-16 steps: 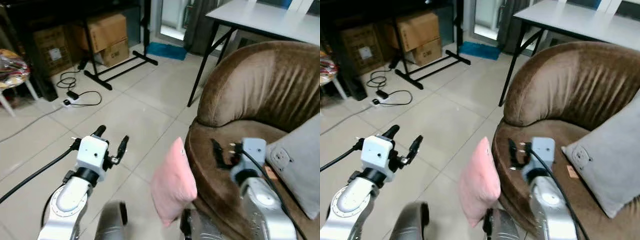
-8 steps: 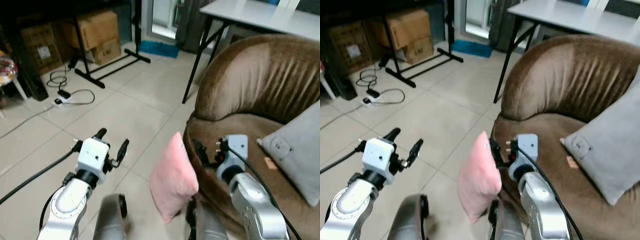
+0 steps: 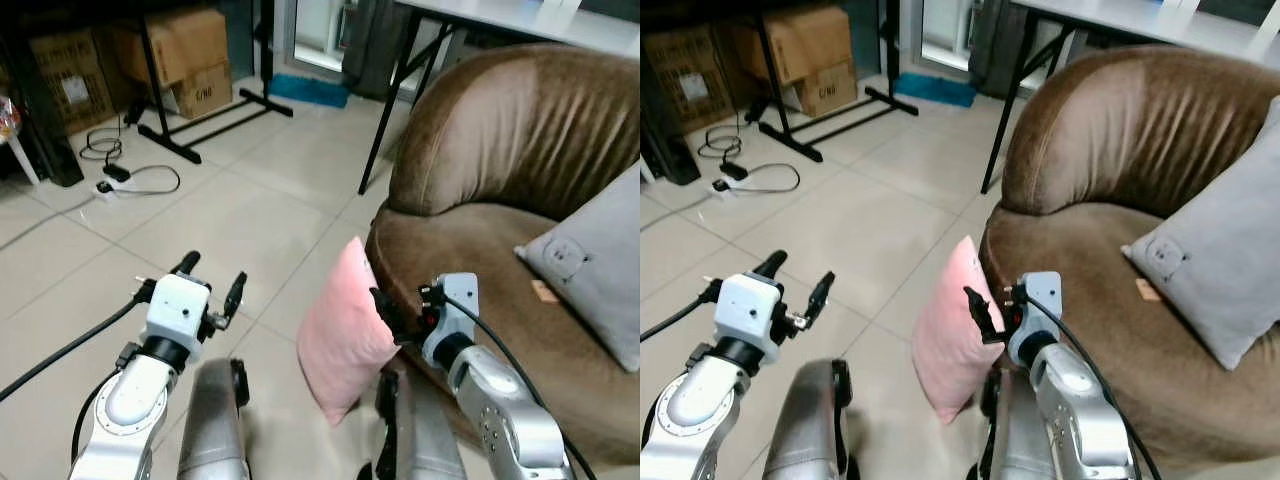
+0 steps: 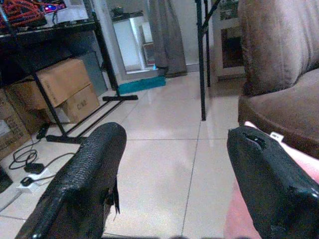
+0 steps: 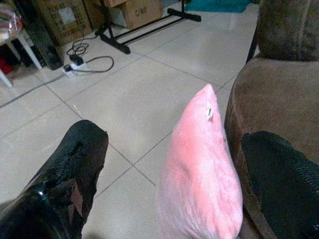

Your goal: Move the pillow to the sofa from floor

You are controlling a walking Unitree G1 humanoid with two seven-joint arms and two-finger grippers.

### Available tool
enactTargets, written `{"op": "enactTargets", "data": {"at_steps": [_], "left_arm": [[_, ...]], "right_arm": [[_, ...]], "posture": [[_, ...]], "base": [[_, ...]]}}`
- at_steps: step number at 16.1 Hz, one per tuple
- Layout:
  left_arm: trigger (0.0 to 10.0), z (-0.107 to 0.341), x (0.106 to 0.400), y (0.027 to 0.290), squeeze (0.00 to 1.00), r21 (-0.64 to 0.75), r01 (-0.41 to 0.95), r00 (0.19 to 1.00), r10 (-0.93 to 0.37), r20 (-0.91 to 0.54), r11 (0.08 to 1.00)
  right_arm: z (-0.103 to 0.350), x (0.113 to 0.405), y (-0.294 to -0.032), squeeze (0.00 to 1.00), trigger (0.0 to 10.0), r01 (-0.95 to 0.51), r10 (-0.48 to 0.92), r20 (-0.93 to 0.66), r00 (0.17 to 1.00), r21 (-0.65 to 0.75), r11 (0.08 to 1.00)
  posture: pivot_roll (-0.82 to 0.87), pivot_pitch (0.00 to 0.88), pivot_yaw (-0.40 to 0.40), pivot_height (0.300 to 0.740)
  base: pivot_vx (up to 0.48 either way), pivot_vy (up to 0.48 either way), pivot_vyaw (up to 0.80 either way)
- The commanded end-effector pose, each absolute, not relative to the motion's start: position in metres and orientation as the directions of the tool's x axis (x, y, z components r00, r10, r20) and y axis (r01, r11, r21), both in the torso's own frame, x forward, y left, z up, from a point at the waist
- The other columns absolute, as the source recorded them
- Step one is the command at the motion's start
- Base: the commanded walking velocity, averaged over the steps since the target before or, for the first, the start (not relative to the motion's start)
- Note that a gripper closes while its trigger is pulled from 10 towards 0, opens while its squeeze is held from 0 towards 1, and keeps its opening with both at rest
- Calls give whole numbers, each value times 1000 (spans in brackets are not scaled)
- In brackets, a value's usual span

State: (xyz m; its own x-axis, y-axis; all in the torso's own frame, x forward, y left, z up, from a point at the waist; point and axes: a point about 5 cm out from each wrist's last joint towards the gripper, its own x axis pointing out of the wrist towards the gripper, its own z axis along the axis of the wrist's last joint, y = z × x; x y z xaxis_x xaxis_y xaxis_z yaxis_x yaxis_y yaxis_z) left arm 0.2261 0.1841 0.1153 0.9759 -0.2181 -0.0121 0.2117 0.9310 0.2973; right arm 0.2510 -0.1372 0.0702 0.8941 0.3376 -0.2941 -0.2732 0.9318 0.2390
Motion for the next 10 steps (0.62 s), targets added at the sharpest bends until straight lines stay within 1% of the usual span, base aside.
{"op": "enactTargets", "data": {"at_steps": [1, 4, 5, 6, 8, 9, 10], "left_arm": [[10000, 117, 227, 184, 0, 304, 206, 977, -215, -4, 930], [10000, 117, 228, 185, 0, 307, 205, 977, -215, -2, 930], [10000, 117, 228, 185, 0, 307, 210, 976, -219, -4, 928], [10000, 117, 228, 184, 0, 305, 230, 971, -238, -11, 924], [10000, 115, 228, 180, 0, 296, 290, 955, -293, -37, 910], [10000, 112, 227, 174, 0, 290, 381, 924, -376, -77, 878], [10000, 110, 226, 171, 0, 274, 440, 897, -429, -102, 855]], "right_arm": [[69, 252, -136, 0, 10000, -289, 355, -309, 882, 240, 927], [68, 255, -138, 0, 10000, -282, 349, -305, 886, 242, 928], [68, 257, -138, 1000, 10000, -286, 355, -296, 887, 253, 924], [69, 260, -136, 1000, 10000, -290, 367, -280, 887, 279, 915], [66, 265, -134, 1000, 10000, -288, 366, -286, 885, 280, 916], [58, 271, -131, 1000, 10000, -279, 358, -321, 877, 266, 923], [52, 275, -128, 1000, 10000, -276, 348, -351, 869, 241, 931]], "posture": [[38, 0, -81, 448], [37, 0, -78, 443], [37, 0, -77, 443], [38, 0, -73, 443], [41, 0, -66, 443], [43, 0, -58, 443], [44, 0, -54, 443]], "base": [[0, 0, 0], [0, 0, 0], [0, 0, 0], [0, 0, 0], [0, 0, 0], [0, 0, 0], [0, 0, 0]]}}
